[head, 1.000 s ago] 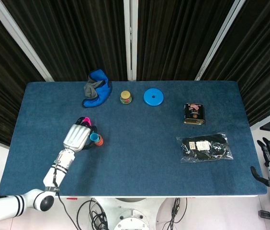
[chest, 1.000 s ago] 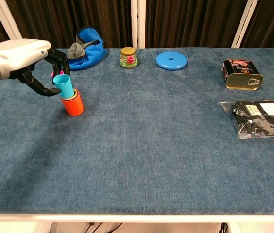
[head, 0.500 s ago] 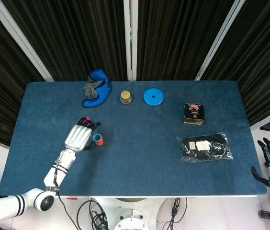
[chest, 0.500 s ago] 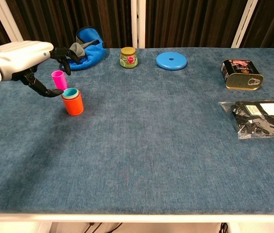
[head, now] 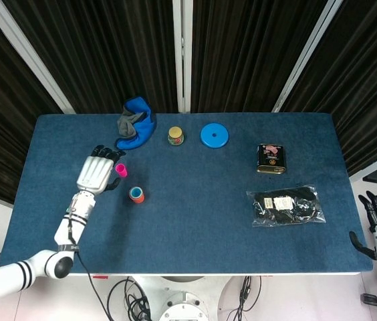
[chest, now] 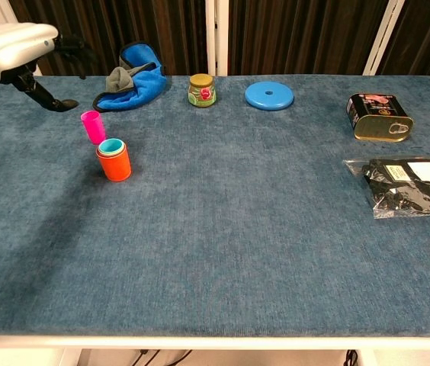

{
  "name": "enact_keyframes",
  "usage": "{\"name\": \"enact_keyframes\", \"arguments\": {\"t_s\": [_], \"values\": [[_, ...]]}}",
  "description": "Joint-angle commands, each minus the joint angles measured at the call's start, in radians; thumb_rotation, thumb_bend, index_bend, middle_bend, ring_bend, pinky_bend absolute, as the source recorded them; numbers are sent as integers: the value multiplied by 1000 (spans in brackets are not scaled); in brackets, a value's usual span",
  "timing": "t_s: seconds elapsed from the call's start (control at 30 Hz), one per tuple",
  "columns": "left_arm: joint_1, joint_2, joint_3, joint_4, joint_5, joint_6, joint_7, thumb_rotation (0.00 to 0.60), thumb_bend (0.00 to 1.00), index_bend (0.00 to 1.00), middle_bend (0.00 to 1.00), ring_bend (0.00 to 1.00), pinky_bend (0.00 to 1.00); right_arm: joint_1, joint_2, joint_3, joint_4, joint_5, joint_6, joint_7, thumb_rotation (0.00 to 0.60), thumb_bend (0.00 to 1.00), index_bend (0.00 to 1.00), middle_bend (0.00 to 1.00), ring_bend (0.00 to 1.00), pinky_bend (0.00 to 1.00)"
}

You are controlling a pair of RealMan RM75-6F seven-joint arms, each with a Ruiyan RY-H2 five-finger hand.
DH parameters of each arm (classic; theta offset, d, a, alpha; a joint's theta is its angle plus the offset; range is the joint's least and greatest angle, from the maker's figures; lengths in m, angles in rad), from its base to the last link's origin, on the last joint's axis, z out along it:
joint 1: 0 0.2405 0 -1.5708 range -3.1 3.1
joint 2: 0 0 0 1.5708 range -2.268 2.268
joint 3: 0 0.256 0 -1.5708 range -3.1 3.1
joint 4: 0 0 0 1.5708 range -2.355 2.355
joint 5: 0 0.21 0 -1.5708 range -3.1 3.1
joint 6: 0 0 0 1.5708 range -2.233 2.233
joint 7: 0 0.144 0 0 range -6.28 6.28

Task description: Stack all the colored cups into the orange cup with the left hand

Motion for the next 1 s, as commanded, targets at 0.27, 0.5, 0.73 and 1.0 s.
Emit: {"name": "enact_keyframes", "arguments": {"t_s": [0.27, 0.5, 0.73, 1.0], "values": [[-50, -98, -15, 243, -99, -137, -40, 600, 286, 249, 299, 168, 136, 2, 10, 2, -15, 4, -5, -13, 600, 290, 0, 0, 0, 0], [-61, -123, -3, 295, -100, -182, -58, 600, 282, 249, 301, 168, 136, 9, 6, 2, -16, 10, -21, -16, 600, 289, 0, 0, 0, 0], [-79, -138, -1, 315, -85, -196, -58, 600, 281, 253, 310, 168, 137, 11, 5, 3, -13, 12, -23, -14, 600, 289, 0, 0, 0, 0], [-92, -152, 5, 342, -84, -209, -41, 600, 282, 315, 360, 169, 139, 8, 6, 3, -7, 16, -23, -5, 600, 290, 0, 0, 0, 0]]}}
